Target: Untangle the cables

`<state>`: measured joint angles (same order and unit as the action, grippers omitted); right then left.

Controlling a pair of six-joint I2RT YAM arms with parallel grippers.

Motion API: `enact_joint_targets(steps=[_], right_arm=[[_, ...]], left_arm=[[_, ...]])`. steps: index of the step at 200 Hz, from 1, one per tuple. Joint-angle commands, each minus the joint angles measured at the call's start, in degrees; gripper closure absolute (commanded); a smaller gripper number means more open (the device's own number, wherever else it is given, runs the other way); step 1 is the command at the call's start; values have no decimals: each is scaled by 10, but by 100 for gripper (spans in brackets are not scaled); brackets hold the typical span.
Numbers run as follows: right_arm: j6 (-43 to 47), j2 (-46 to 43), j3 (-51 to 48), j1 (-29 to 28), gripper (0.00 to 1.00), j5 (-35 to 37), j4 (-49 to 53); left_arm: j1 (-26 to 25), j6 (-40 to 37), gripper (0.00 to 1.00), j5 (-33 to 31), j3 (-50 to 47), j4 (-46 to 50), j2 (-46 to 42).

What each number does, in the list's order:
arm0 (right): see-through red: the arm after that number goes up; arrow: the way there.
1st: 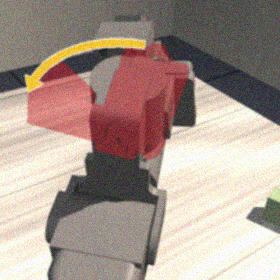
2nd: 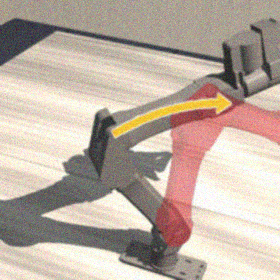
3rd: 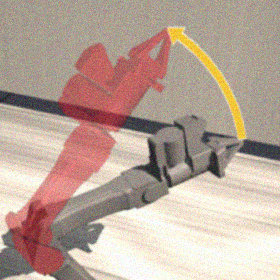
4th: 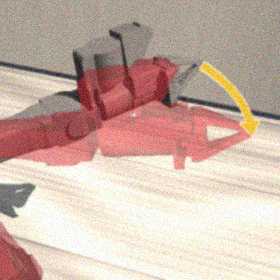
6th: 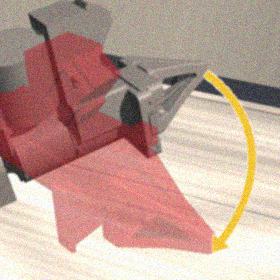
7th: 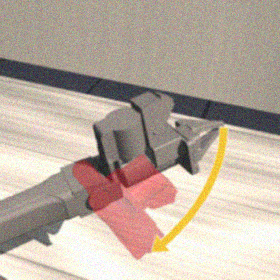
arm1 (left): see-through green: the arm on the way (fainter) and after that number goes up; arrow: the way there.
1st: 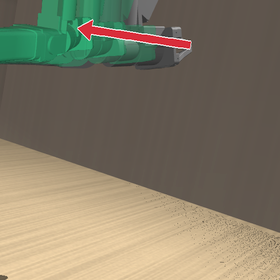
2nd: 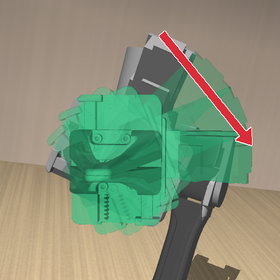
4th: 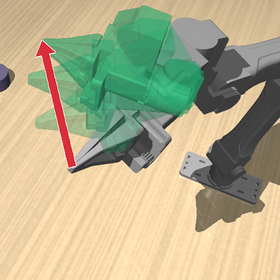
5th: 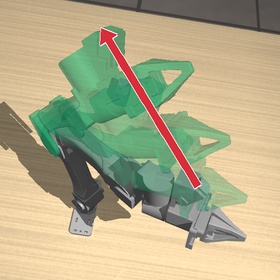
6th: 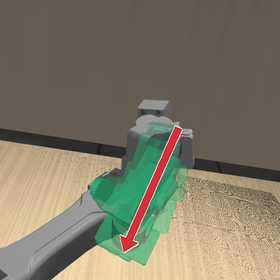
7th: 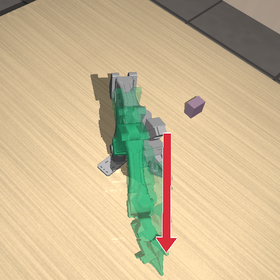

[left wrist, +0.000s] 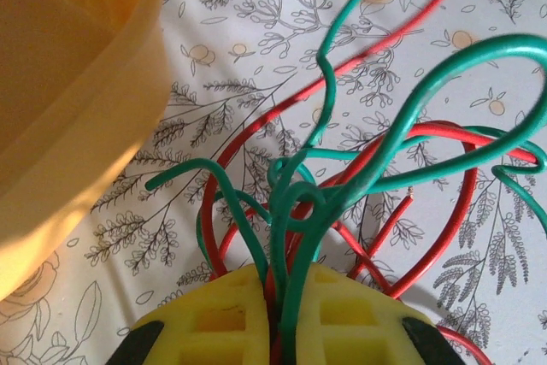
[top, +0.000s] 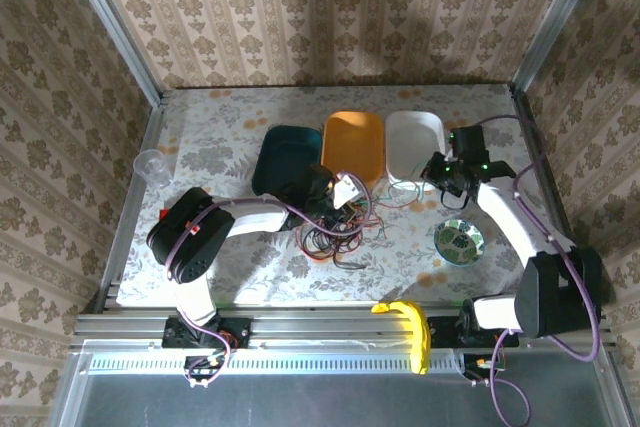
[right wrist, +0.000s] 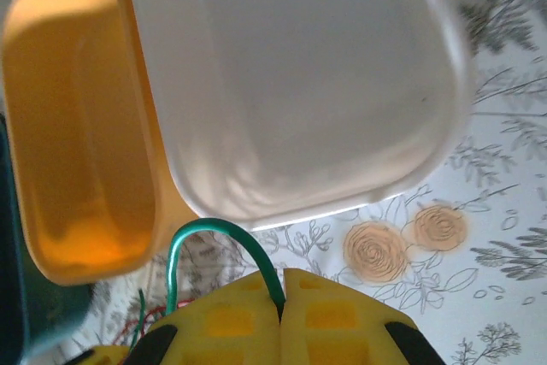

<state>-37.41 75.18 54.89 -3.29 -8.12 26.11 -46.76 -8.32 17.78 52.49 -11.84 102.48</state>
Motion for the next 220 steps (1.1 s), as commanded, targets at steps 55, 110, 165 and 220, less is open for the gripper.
enact_joint_targets(steps=[55,110,165,220], right_arm=[[-72,-61,-36,115,100,13,2],[-67,-129,-48,136,100,122,30],[-48,-61,-15,116,100,30,-58],[-95,100,60,76,100,27,-148]], left_arm=[[11,25,100,-30,-46,9,-1],[13,21,100,-29,-62,9,-10],[12,33,100,-17,-54,-10,-10],[10,42,100,-13,-37,-20,-5]])
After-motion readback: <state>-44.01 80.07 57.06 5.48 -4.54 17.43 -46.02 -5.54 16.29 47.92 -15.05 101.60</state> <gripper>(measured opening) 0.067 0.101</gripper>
